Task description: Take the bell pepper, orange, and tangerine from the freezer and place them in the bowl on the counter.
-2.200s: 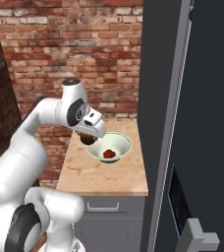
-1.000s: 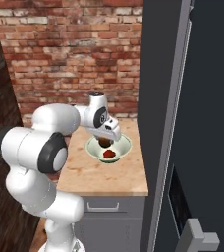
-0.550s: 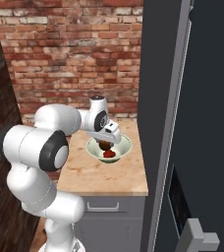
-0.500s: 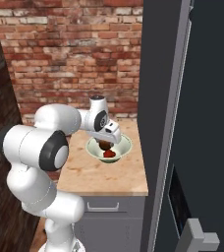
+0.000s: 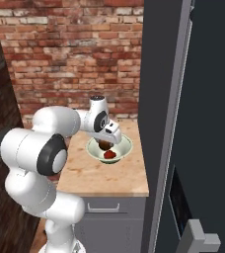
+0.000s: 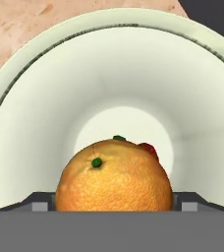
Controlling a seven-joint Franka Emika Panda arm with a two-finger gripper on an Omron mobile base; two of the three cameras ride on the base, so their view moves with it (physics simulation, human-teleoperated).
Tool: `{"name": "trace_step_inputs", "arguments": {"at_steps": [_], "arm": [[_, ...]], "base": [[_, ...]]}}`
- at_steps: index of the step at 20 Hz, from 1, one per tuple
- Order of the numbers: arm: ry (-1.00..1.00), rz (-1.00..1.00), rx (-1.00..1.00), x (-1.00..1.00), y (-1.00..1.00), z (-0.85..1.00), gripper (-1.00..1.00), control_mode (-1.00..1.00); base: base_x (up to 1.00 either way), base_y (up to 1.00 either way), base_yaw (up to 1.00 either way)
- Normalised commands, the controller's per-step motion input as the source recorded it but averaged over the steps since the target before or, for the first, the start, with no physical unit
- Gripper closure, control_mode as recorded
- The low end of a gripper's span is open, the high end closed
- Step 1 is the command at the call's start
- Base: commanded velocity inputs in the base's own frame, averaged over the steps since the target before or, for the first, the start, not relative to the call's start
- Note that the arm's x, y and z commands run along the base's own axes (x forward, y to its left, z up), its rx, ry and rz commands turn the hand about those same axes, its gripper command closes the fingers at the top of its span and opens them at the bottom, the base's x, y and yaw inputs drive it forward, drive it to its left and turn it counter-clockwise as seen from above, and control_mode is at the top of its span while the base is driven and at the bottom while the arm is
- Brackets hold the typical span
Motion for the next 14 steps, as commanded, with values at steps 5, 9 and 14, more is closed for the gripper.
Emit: {"name": "trace_step_inputs", "arguments": {"at_steps": [5, 9, 14], "arm": [[-0.02, 0.00, 0.00, -0.17, 0.00, 0.14, -1.00, -1.00], [0.00, 0.00, 0.00, -0.03, 0.00, 0.21, -1.00, -1.00], [-0.01, 0.00, 0.00, -0.08, -0.02, 0.50, -1.00, -1.00]], "base": [[0.00, 0.00, 0.00], [0.00, 0.00, 0.00], [0.00, 0.00, 0.00]]}}
